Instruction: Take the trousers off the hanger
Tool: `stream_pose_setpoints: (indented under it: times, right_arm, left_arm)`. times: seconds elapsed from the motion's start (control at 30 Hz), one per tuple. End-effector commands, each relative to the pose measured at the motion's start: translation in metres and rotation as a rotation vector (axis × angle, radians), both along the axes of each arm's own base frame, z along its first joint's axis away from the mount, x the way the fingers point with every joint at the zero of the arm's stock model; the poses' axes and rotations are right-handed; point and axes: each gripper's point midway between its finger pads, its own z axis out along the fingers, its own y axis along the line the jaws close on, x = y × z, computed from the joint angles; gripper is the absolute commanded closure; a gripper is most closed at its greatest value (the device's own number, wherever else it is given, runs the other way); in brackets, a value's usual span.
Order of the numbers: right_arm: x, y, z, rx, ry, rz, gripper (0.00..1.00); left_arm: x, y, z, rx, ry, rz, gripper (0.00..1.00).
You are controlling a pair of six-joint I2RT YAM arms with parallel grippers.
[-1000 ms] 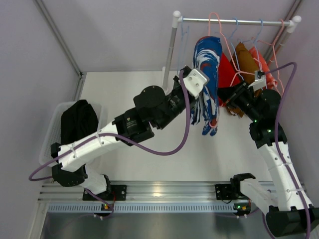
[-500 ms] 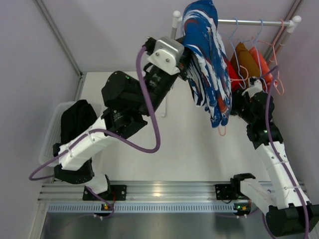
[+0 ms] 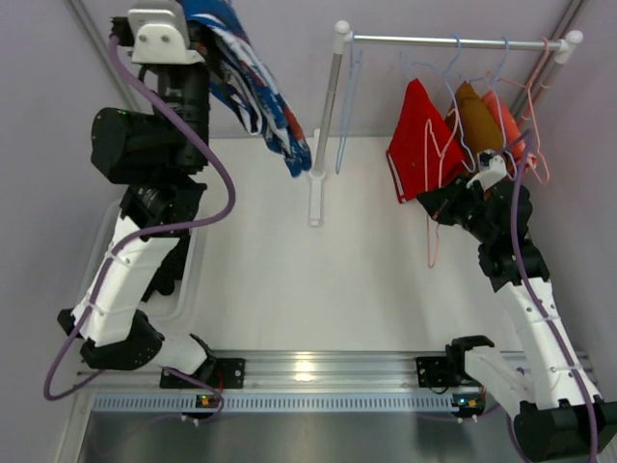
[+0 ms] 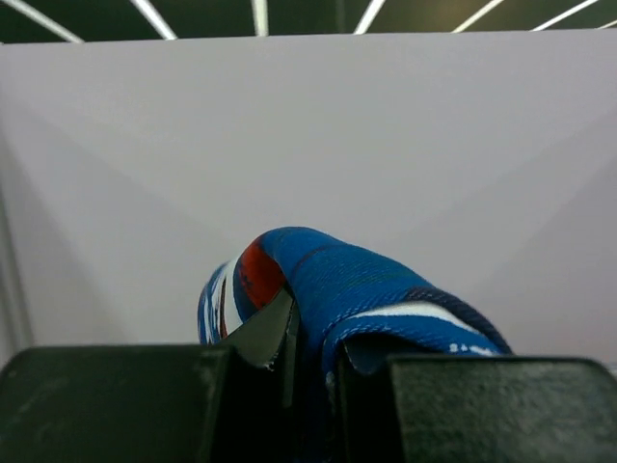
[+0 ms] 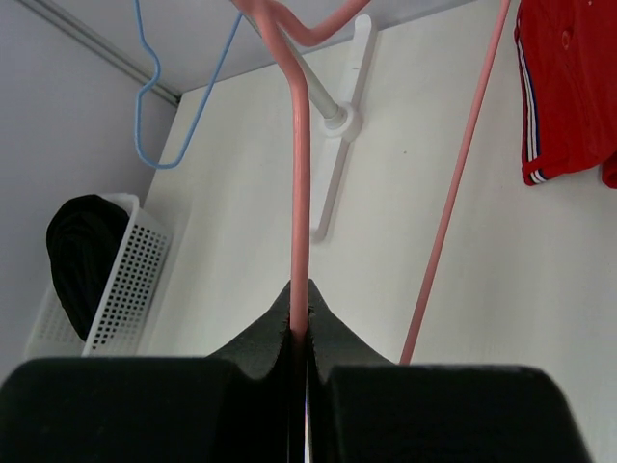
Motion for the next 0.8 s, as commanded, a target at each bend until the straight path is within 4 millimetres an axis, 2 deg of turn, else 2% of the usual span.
stream_pose_setpoints:
  times: [0.0, 0.03, 0.1, 0.13, 0.2, 0.23, 0.27, 0.3, 0.33, 0.4, 0.43, 0.5, 0.53, 0.6, 0.67, 0.7, 0.73, 0.77]
  right_arm:
    - [-0.002, -0.001, 0.027, -0.034, -0.099, 0.023, 1.00]
    - [-0.002, -0.002, 0.028, -0.042, -0.106, 0.024, 1.00]
    - [-0.001, -0.001, 0.030, -0.043, -0.111, 0.032, 1.00]
    - [-0.001, 0.001, 0.032, -0.042, -0.116, 0.040, 1.00]
    - [-0.001, 0.004, 0.036, -0.036, -0.122, 0.057, 1.00]
    - [0.000, 0.005, 0.035, -0.034, -0.119, 0.062, 1.00]
    - [0.001, 0.005, 0.035, -0.033, -0.119, 0.065, 1.00]
    - [0.001, 0.008, 0.035, -0.027, -0.114, 0.081, 1.00]
    - [0.003, 0.010, 0.031, -0.024, -0.098, 0.093, 1.00]
    - [0.003, 0.014, 0.032, -0.019, -0.091, 0.118, 1.00]
    - [0.005, 0.015, 0.029, -0.017, -0.079, 0.124, 1.00]
    - [0.006, 0.019, 0.034, -0.007, -0.091, 0.149, 1.00]
    - [0.008, 0.021, 0.033, -0.005, -0.085, 0.159, 1.00]
    - [0.010, 0.025, 0.034, -0.001, -0.077, 0.180, 1.00]
    - [0.011, 0.026, 0.038, 0.001, -0.079, 0.190, 1.00]
    - [0.013, 0.026, 0.037, -0.001, -0.073, 0.192, 1.00]
    - [0.015, 0.026, 0.037, -0.002, -0.072, 0.192, 1.00]
    - [0.015, 0.027, 0.038, -0.002, -0.073, 0.195, 1.00]
  left_arm:
    - [-0.043, 0.094, 0.038, -0.210, -0.134, 0.082, 1.00]
    - [-0.047, 0.120, 0.036, -0.236, -0.132, 0.135, 1.00]
    - [-0.045, 0.140, 0.027, -0.248, -0.101, 0.195, 1.00]
    - [-0.056, 0.155, 0.025, -0.255, -0.098, 0.221, 1.00]
    - [-0.053, 0.175, 0.009, -0.248, -0.071, 0.300, 1.00]
    - [-0.072, 0.195, 0.008, -0.258, -0.090, 0.356, 1.00]
    - [-0.077, 0.203, 0.002, -0.260, -0.088, 0.387, 1.00]
    - [-0.068, 0.210, -0.016, -0.253, -0.047, 0.443, 1.00]
    - [-0.087, 0.228, -0.020, -0.267, -0.065, 0.506, 1.00]
    - [-0.098, 0.244, -0.033, -0.269, -0.055, 0.581, 1.00]
    - [-0.109, 0.256, -0.046, -0.272, -0.041, 0.642, 1.00]
    - [-0.122, 0.266, -0.059, -0.275, -0.037, 0.694, 1.00]
    - [-0.133, 0.275, -0.074, -0.280, -0.025, 0.748, 1.00]
    - [-0.145, 0.284, -0.090, -0.282, -0.003, 0.803, 1.00]
    - [-0.164, 0.297, -0.114, -0.300, 0.021, 0.892, 1.00]
    - [-0.185, 0.302, -0.121, -0.311, 0.007, 0.939, 1.00]
    - [-0.189, 0.304, -0.131, -0.309, 0.020, 0.965, 1.00]
    - [-0.184, 0.308, -0.151, -0.300, 0.060, 0.992, 1.00]
